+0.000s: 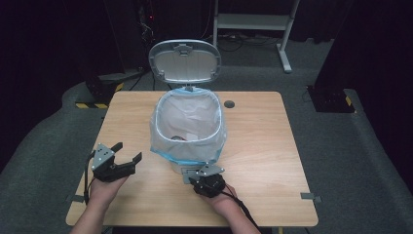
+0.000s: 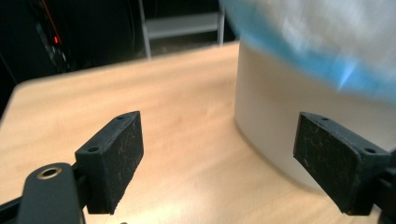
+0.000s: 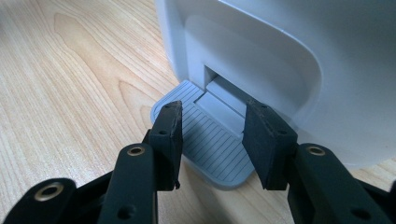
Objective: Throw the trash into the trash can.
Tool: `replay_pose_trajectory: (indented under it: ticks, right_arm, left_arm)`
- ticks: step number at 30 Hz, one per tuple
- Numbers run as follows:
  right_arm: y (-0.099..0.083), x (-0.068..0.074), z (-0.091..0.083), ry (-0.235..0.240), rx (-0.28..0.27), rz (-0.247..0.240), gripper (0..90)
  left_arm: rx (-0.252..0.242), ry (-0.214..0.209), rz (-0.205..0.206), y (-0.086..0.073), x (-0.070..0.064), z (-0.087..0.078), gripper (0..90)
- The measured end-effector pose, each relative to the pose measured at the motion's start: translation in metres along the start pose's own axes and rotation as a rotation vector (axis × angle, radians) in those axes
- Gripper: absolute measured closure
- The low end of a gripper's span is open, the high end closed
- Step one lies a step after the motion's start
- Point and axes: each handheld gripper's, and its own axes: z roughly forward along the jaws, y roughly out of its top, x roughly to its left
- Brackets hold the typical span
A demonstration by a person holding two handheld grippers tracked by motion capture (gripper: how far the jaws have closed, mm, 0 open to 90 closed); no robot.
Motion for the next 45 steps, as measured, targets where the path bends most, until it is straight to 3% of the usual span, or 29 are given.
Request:
replay_pose_trajectory:
  ticks: [7,10,18,20,24,39,45]
  right_arm:
    - [0.0,0.001,0.0,-0.003,0.001,0.001,57.6]
    - [0.0,0.001,0.0,-0.004,0.001,0.0,57.6]
    - [0.0,0.001,0.0,-0.007,0.001,-0.005,57.6]
    - [0.0,0.001,0.0,-0.008,0.001,-0.007,57.5]
    - [0.0,0.001,0.0,-0.01,0.0,-0.009,57.5]
    - [-0.001,0.002,0.0,-0.016,-0.001,-0.014,56.6]
    - [0.0,0.003,-0.001,0.027,0.007,-0.033,34.3]
  left_arm:
    - [0.148,0.011,-0.027,-0.039,0.008,0.014,16.0]
    - [0.196,0.003,-0.062,-0.05,0.011,0.017,15.1]
    - [0.283,0.019,-0.046,-0.063,0.01,0.017,15.3]
    - [0.282,0.031,-0.037,-0.062,0.009,0.018,16.0]
    - [0.364,0.038,-0.022,-0.064,0.004,0.027,16.1]
    - [0.355,0.044,-0.023,-0.066,0.002,0.025,16.4]
    - [0.352,0.036,-0.018,-0.066,0.002,0.025,17.4]
